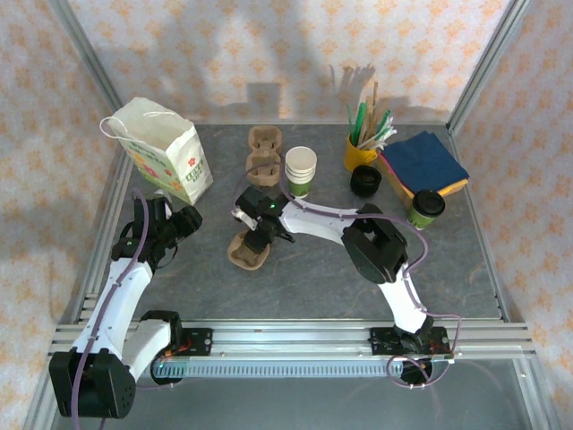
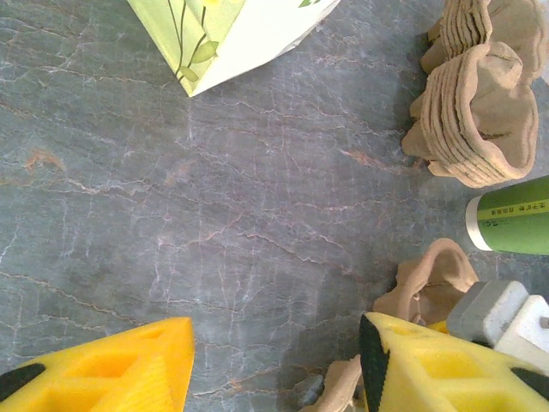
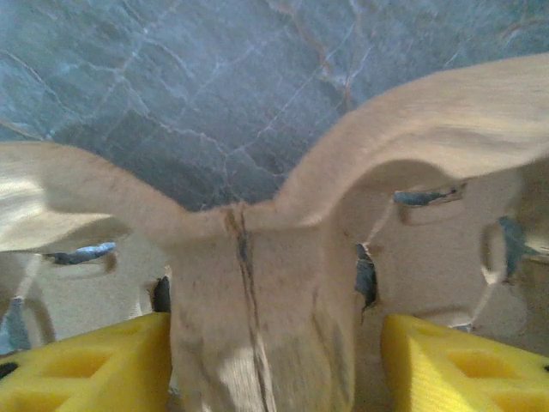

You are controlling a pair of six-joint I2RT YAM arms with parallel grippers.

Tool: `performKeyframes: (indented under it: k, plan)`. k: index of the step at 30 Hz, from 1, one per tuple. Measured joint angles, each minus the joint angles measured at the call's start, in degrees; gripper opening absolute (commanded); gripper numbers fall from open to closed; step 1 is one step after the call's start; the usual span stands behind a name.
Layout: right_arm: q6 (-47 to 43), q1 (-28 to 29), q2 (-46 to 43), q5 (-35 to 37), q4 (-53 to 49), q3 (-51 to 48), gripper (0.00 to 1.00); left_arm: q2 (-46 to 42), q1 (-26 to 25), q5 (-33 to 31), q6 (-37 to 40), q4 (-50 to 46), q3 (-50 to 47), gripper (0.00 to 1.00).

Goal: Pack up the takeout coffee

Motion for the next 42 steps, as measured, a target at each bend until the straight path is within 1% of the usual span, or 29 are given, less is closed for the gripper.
performKeyframes:
  k: [3,9,13,17,22,26,30,32,37,42]
  plan:
    - [-0.3,0.1,0.2,0.0,-0.3,0.1,0.5,0.0,0.0,0.2,0.0,0.0,0.0,0.56]
    - [-0.4,0.1,0.2,0.0,-0.5,1.2,0.44,0.0,0.2,1.0,0.2,-0.3,1.0,0.56]
    - [-0.5,0.1,0.2,0.0,-0.5,1.3,0.42,0.0,0.7,1.0,0.4,-0.5,3.5,0.56]
    - [-0.4,0.1,-0.2,0.0,-0.5,1.2,0.4,1.2,1.4,0.8,0.4,-1.3,8.6,0.56]
    - [0.2,0.1,-3.4,-0.1,-0.7,-0.1,0.38,5.0,4.8,-0.6,1.1,-3.8,18.9,0.59]
    - [0.9,0.1,-8.2,-0.2,-1.7,-1.9,0.35,9.5,10.3,-1.0,1.7,-5.4,29.2,0.61]
    - [1.8,0.1,-12.9,-0.2,-2.6,-2.8,0.35,14.8,15.1,-0.3,1.5,-5.9,37.6,0.62]
    - [2.2,0.1,-14.9,-0.2,-2.9,-3.1,0.35,17.9,15.9,-0.3,1.1,-6.5,41.3,0.62]
    - [3.1,0.1,-19.7,-0.2,-4.0,-5.7,0.36,27.3,16.0,-1.2,0.2,-9.1,50.1,0.61]
    - [3.9,0.1,-23.6,-0.2,-5.2,-7.8,0.35,38.4,16.0,-3.8,0.4,-16.3,60.5,0.61]
